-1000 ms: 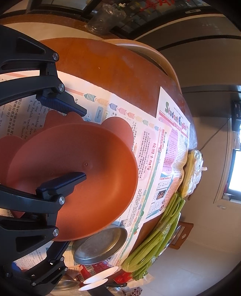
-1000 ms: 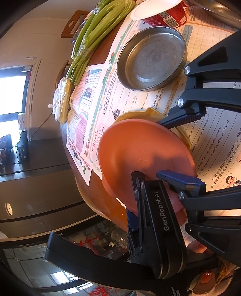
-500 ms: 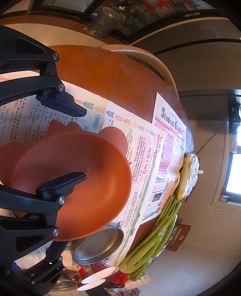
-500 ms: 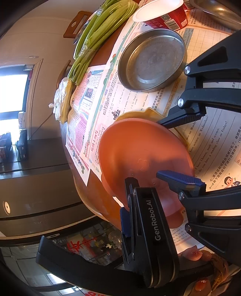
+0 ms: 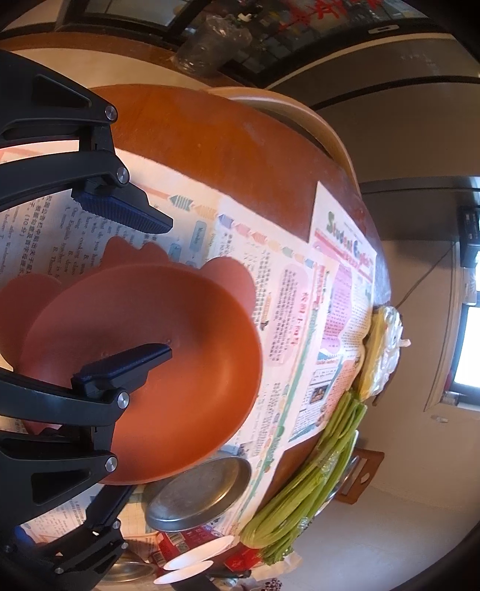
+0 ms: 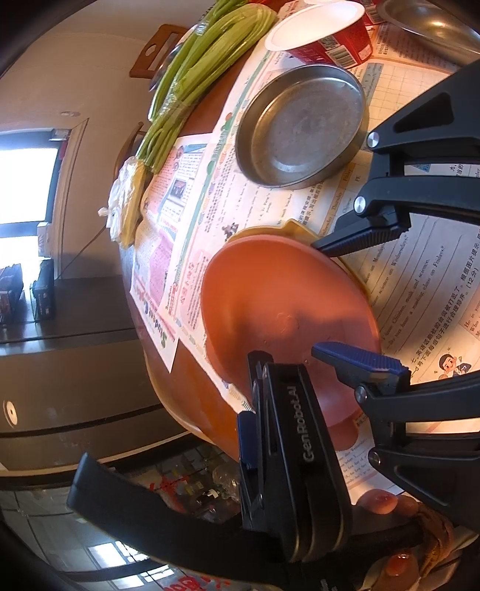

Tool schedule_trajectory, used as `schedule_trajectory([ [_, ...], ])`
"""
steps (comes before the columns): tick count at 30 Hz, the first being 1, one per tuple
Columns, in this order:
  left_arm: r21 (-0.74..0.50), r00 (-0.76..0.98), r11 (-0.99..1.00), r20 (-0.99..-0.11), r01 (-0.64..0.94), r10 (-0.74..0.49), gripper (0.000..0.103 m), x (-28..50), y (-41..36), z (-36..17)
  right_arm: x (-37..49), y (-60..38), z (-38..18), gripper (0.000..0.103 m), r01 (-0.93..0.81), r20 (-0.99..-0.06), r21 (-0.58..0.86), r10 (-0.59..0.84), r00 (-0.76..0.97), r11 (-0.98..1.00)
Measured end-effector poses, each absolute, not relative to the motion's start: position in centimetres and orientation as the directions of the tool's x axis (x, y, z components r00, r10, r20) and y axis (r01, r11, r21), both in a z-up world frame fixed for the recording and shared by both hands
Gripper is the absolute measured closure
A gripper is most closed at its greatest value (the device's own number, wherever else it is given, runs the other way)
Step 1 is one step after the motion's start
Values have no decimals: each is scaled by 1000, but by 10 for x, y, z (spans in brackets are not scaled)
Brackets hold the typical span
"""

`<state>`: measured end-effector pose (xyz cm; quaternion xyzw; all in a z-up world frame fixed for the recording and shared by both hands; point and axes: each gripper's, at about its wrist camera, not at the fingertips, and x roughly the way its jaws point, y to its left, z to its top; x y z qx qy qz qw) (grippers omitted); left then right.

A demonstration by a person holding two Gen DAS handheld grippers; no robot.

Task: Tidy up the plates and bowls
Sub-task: 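Lower the orange plate onto the yellow shell plate with the left tool, then open the left tool to release the orange plate and withdraw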

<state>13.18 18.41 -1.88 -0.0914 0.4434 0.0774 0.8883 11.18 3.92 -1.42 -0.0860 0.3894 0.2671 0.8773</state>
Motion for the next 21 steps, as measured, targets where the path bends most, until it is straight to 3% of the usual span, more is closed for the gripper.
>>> schedule_trajectory([
  [21,-59,589,968,-802,-245,100,38,125,183,-17,108,30,-11,55,-534,-713,80,423,559,842],
])
